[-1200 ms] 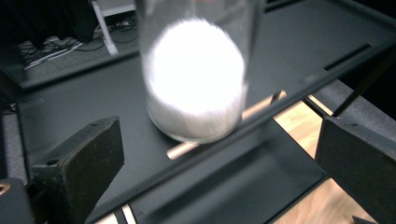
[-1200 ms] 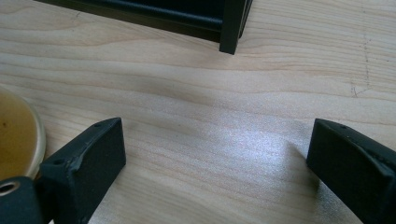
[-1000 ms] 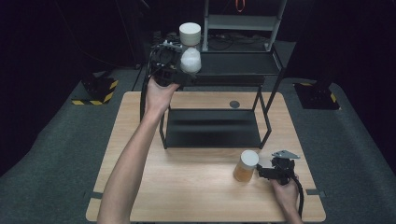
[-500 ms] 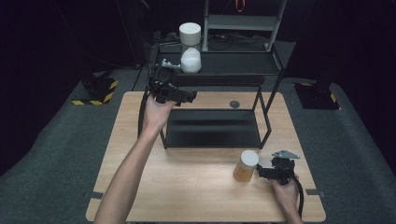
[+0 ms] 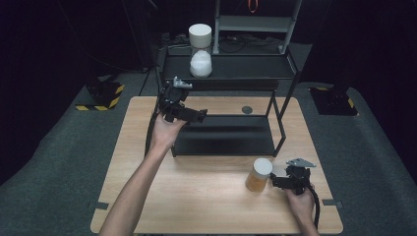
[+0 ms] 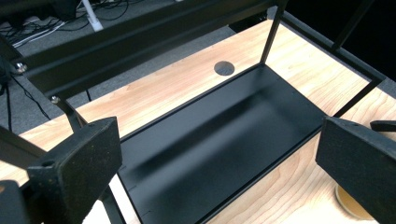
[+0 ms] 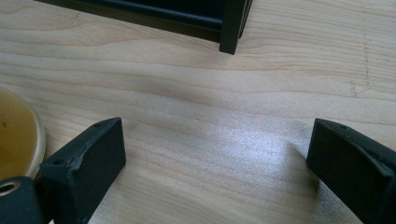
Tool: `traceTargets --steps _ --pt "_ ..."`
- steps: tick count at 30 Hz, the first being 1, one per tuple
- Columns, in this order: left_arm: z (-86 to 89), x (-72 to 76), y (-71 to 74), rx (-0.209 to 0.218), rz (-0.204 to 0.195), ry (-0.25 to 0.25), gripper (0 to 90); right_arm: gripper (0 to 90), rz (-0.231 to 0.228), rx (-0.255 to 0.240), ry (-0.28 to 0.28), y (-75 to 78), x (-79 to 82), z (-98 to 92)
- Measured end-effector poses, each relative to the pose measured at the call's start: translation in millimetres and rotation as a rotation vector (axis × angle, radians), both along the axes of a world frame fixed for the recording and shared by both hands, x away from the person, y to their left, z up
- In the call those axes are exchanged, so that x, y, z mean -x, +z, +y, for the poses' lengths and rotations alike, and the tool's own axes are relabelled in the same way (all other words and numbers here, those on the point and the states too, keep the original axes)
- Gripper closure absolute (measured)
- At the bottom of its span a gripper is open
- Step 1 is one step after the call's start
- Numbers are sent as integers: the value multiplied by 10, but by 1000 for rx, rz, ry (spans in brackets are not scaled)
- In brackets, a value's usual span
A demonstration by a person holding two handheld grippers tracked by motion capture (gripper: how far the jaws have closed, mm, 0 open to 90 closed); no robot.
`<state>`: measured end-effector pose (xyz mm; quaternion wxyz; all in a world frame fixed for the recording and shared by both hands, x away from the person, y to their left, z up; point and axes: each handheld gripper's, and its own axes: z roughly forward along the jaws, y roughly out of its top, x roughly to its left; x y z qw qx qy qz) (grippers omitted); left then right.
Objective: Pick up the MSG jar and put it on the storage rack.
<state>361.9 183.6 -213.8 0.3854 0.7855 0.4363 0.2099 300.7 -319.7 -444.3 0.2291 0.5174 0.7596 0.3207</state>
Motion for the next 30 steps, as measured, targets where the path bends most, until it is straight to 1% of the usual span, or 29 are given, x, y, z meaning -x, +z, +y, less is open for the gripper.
traceTargets --steps 7,14,20,27,30 --pt "-15 38 -176 -13 10 -10 11 39 0 0 0 0 0 0" --pt "-10 92 -359 3 11 -11 15 39 0 0 0 0 0 0" --pt "-22 173 -559 21 9 -10 20 39 0 0 0 0 0 0" --pt "-54 259 -781 19 9 -12 24 39 0 0 0 0 0 0" --pt "-56 278 -848 15 11 -13 25 39 0 0 0 0 0 0"
